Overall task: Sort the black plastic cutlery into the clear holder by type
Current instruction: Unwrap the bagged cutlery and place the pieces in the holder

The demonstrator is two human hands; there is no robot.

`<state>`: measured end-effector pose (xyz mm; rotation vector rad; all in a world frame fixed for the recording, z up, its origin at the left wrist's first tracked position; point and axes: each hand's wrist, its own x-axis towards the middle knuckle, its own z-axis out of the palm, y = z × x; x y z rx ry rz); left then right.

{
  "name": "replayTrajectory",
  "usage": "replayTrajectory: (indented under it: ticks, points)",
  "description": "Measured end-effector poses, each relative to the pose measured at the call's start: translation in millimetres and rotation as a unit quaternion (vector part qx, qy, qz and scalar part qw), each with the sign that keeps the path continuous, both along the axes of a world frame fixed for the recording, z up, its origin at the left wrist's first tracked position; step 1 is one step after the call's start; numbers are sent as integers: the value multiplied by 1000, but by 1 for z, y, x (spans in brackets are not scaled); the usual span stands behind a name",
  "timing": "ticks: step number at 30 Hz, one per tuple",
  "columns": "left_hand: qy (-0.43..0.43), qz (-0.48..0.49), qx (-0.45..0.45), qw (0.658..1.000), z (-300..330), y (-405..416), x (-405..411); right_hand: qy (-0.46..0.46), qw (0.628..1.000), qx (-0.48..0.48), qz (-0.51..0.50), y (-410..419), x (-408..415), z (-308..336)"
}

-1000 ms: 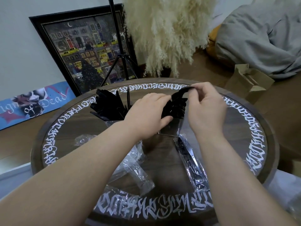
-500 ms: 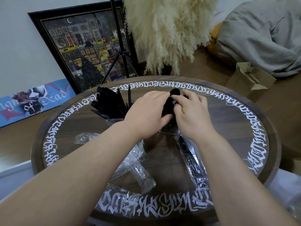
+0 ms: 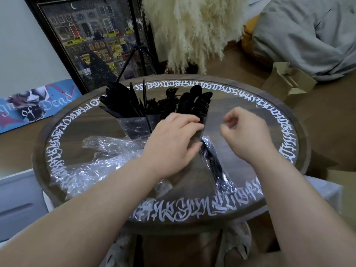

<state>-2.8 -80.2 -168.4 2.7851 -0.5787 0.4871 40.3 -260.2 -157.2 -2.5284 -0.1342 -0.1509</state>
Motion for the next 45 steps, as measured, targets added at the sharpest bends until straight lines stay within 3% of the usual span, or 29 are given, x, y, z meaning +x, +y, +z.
replayTrajectory:
  ticks: [8,15,22,27,31,37,45]
  points:
    - [137,63,58,987,-26,-9,-24,226,954,-189,50,-7,-20,-35]
    - [151,85,43,984,-37,-14,-27,280,944,-160,66,-19,-18,-47]
    - [58,65,-10,996,-33,-22,-23,172,976,-75,111,-36,-25,-23]
    - [15,66,39,997,-21,-22,-28,107,973,26,205,-16,-38,-11]
    - [53,101,57,992,-12,-7,-34,112,967,74,214,-4,-38,-11]
    - [87,184,28,979,-10,34,-40,128,962,194,146,2,-31,-7]
    - [93,201,9,975,-7,62,-52,107,960,194,169,45,-35,-1]
